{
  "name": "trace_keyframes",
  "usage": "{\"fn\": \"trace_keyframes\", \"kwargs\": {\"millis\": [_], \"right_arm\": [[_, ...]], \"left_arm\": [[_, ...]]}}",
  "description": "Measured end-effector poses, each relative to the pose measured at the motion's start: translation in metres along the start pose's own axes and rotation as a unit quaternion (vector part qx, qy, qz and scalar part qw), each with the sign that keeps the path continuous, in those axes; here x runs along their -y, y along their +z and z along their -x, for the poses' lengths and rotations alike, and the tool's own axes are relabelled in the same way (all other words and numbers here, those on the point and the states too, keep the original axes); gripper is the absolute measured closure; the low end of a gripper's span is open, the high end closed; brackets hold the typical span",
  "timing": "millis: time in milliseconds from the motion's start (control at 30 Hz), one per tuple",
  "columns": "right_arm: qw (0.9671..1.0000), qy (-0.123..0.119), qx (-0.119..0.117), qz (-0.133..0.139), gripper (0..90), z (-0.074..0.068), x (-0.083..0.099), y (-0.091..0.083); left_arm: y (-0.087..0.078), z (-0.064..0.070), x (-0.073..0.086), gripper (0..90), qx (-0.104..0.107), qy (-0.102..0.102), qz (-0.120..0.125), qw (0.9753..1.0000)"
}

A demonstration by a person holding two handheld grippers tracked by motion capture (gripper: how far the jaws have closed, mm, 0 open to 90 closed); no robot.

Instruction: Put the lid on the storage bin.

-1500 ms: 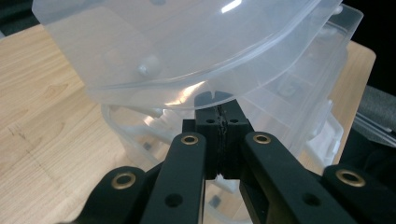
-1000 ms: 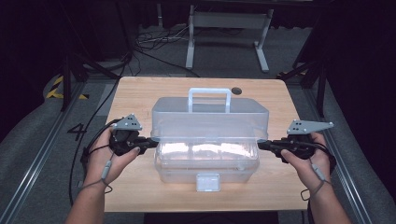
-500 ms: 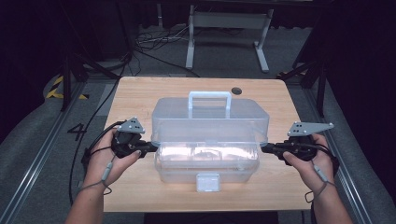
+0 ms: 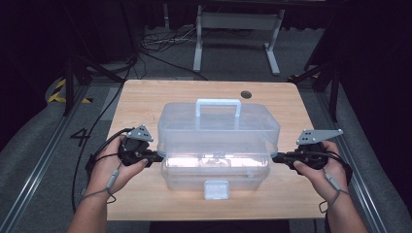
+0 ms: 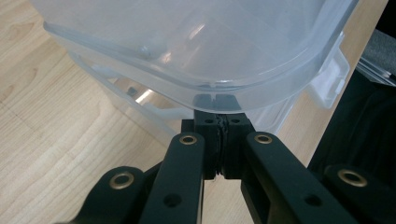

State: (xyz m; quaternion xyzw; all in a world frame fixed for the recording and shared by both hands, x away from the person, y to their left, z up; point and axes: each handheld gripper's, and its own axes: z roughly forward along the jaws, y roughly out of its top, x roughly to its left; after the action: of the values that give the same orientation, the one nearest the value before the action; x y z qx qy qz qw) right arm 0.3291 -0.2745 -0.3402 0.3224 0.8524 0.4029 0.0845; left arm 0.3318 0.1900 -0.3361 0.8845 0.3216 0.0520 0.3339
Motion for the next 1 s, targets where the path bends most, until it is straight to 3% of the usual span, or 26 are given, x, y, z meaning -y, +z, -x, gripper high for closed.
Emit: {"fn": "trace_keyframes", "kwargs": {"millis": [733, 1000], "right_arm": [[0.9994, -0.008, -0.002, -0.033, 90.0, 0.0001, 0.0042, 0.0031], [0.9987, -0.011, -0.004, -0.049, 90.0, -0.0006, 0.0061, 0.0057]], "left_arm": [[0.0029, 0.0021, 0.0016, 88.0, 0.003, 0.005, -0.044, 0.9990], [0.0048, 0.0024, 0.0034, 87.4, 0.014, 0.003, -0.059, 0.9981]]}}
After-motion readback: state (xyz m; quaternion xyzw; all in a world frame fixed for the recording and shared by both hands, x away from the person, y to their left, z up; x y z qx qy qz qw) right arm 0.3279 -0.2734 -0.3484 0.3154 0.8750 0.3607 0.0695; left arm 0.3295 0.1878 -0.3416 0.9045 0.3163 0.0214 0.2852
